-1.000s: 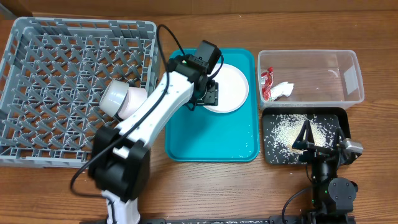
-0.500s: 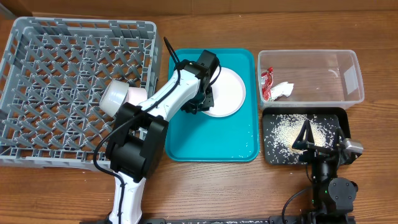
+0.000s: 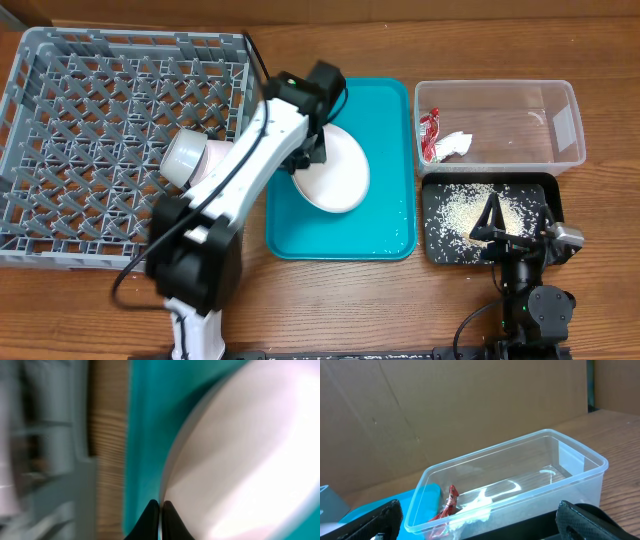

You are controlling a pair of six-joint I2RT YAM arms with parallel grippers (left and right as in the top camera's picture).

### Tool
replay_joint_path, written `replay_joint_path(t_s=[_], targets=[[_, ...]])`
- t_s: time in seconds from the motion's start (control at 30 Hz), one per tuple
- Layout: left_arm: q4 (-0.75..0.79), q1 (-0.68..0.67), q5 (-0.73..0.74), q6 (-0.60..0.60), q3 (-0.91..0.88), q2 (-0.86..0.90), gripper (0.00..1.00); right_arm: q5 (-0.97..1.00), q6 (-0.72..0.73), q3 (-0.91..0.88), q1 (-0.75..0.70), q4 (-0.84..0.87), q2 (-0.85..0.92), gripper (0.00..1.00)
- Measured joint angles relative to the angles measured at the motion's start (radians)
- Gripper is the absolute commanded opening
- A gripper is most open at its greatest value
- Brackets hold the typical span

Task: Sort waste into correct bins and load items into the dishwasher
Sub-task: 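Grasp the white plate edge with left gripper and tilt it up, then carry the white plate into the dish rack and stand it upright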

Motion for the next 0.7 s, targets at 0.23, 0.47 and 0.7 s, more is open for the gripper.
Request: replay_joint_path(t_s=[0.23, 0.47, 0.7], targets=[[-0.152, 0.0, -0.279, -0.008, 0.036, -0.266, 0.04, 0.0, 0.0, 0.0, 0.0, 0.0, 0.0, 1.0], [-0.359, 0.006, -0.566, -0.065, 0.037, -0.403, 0.04, 0.0, 0.0, 0.0, 0.0, 0.0, 0.0, 1.0], [-0.36, 0.072, -0.742, -0.089, 0.029, -0.423, 0.04, 0.0, 0.0, 0.0, 0.0, 0.0, 0.0, 1.0]])
